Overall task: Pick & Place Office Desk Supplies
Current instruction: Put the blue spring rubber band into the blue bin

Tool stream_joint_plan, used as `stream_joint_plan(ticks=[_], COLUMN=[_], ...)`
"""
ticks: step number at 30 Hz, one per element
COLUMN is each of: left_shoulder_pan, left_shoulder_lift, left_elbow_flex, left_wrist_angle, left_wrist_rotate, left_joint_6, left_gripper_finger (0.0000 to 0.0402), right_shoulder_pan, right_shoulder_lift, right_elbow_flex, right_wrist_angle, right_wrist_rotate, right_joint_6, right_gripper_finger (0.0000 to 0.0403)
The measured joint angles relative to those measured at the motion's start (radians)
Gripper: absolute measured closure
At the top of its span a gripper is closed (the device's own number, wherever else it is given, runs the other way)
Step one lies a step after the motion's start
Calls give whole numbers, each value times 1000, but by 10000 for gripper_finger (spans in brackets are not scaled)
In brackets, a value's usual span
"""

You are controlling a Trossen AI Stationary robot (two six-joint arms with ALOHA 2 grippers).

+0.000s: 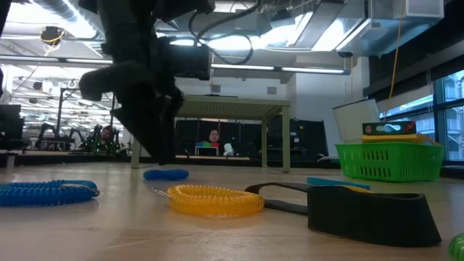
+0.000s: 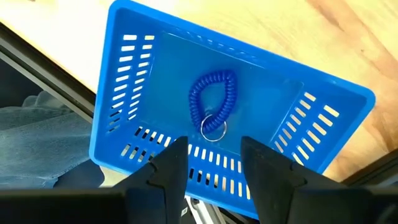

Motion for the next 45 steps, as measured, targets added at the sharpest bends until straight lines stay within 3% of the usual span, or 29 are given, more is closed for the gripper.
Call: stream_joint_plan(ticks=[12, 15, 21, 29, 32, 36, 40, 45], left_shoulder_pan=[3, 5, 6, 3, -2, -26, -80, -171], left_shoulder_lift=[40, 40, 42, 15, -23, -88, -141, -176], left_elbow_flex=[-82, -85, -87, -75, -63, -55, -56, -56], left_wrist_angle=[46, 79, 121, 133, 163, 299, 479, 721], left_wrist_rotate=[-11, 36, 89, 87, 89, 69, 21, -83], left_joint_6=[-21, -16, -6, -29, -64, -51, 4, 163], left_gripper_finger=[265, 290, 383, 388, 393, 394, 395, 395], right_shoulder_pan=[0, 0, 0, 0, 0, 0, 0, 0], right_shoulder_lift=[0, 0, 0, 0, -1, -1, -1, -1], right_elbow_flex=[1, 1, 1, 58, 120, 198, 249, 263], right_wrist_angle=[11, 13, 47, 44, 33, 36, 38, 58], right_wrist_rotate=[0, -7, -64, -66, 29, 284, 543, 785], right_joint_6=[0, 1, 3, -26, -67, -162, -276, -474], right_gripper_finger=[255, 255, 255, 255, 255, 255, 255, 255])
